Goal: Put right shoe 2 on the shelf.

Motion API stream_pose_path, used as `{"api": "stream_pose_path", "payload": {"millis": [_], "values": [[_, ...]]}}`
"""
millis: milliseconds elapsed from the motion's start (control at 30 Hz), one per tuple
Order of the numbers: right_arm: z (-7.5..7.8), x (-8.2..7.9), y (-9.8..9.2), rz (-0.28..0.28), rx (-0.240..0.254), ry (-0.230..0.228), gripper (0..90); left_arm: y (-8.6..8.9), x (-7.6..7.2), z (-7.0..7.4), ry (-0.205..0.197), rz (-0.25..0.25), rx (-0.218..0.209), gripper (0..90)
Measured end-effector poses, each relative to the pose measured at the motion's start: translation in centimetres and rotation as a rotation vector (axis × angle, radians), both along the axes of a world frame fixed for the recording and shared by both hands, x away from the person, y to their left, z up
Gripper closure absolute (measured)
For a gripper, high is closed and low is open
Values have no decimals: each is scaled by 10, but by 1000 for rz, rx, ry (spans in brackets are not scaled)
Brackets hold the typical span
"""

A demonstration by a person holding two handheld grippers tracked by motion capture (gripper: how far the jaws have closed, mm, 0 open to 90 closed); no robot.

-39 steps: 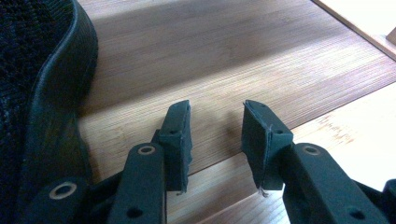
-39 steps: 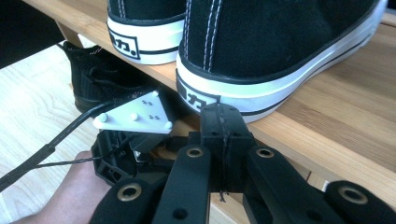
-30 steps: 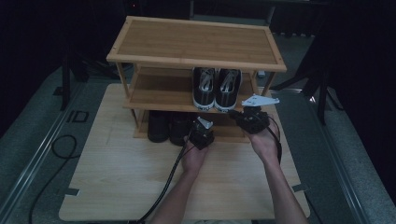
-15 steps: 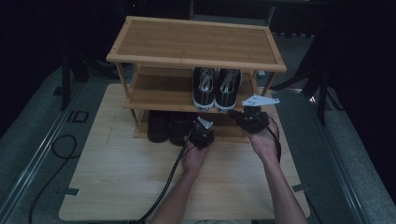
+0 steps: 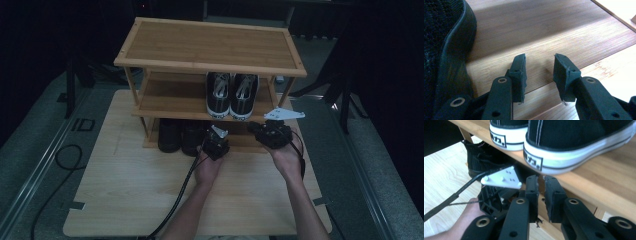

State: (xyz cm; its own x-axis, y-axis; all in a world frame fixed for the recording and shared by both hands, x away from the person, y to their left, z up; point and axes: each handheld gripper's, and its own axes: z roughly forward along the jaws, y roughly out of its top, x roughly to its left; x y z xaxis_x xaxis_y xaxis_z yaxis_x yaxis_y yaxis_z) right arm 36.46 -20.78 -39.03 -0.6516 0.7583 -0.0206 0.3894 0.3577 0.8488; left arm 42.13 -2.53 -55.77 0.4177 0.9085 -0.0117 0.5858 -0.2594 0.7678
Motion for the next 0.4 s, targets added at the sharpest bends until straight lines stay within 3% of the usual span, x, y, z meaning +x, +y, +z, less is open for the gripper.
{"api": "stream_pose_path", "payload": {"millis": [133, 400], "values": [[-11, -7, -5, -14, -4, 30, 754, 0, 0, 0, -1, 1, 0, 627], [-51, -23, -20, -43, 9, 112, 692, -1, 0, 0, -4, 6, -11, 627]]}}
